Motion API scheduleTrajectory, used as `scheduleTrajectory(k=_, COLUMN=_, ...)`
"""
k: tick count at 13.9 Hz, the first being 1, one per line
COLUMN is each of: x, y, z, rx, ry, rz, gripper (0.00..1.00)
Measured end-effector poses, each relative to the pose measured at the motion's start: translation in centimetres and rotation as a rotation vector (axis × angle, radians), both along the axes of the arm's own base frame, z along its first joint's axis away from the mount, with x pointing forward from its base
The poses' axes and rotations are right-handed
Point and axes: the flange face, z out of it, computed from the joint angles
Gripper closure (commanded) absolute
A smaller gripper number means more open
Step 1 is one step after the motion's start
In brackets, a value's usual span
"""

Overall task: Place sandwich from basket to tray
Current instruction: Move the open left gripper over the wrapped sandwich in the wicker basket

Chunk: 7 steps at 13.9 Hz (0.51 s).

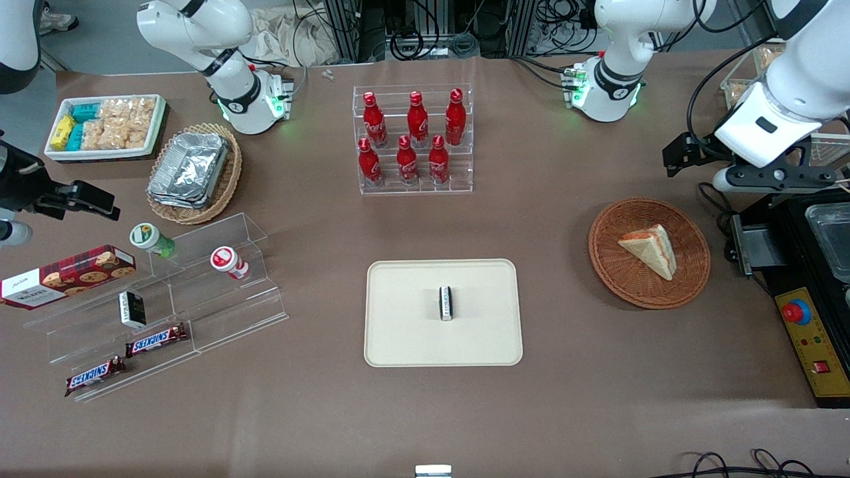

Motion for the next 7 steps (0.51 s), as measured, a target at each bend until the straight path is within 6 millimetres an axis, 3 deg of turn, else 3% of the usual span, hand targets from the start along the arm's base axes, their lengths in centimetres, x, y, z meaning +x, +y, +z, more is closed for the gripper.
scheduleTrajectory(k=7, x=-0.12, y=0.26, z=-0.08, rx=0.007, ry=0.013, rz=0.022, gripper=0.0)
